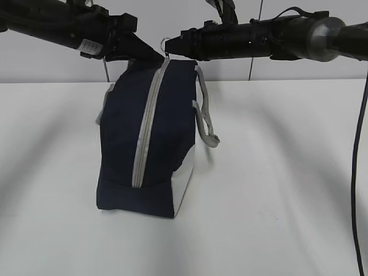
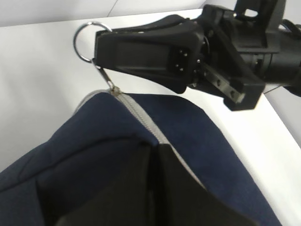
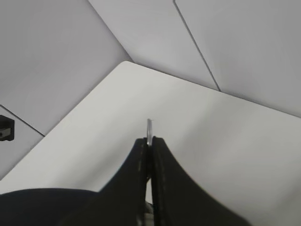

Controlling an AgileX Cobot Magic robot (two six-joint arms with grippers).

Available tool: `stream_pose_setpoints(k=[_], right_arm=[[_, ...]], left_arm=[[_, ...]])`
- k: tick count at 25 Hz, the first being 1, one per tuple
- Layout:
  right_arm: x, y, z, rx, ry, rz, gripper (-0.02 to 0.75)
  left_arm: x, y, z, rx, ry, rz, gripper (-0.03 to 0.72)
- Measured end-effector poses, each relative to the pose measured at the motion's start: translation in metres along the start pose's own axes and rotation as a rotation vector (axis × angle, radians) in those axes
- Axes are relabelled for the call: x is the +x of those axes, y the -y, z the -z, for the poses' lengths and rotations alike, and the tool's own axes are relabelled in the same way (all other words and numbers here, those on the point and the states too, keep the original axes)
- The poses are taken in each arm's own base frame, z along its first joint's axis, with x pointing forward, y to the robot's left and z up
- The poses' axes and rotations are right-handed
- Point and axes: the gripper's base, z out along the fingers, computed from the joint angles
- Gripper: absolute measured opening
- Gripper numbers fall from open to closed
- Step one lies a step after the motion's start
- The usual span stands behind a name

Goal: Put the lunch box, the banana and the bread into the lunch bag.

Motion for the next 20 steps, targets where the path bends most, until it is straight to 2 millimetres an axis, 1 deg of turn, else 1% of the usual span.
stream_pose_setpoints(k=[3, 8, 15, 20], right_arm=[[-0.002, -0.003, 0.001, -0.037, 0.016, -0.031, -0.016], [-0.005, 0.003, 0.01, -0.077, 0.037, -0.09, -0.016], [-0.006, 0.008, 0.018, -0.093, 0.038, -0.111, -0.016], [-0.006, 0.008, 0.018, -0.093, 0.038, -0.111, -0.016]], left_arm=[[-0.002, 0.007, 0.007, 0.01, -0.002, -0.059, 0.013], [-0.001, 0.017, 0.013, 0.057, -0.034, -0.128, 0.012], [0.0, 0.018, 0.013, 0.075, -0.045, -0.183, 0.011], [-0.002, 0.021, 0.015, 0.084, -0.034, -0.235, 0.011]])
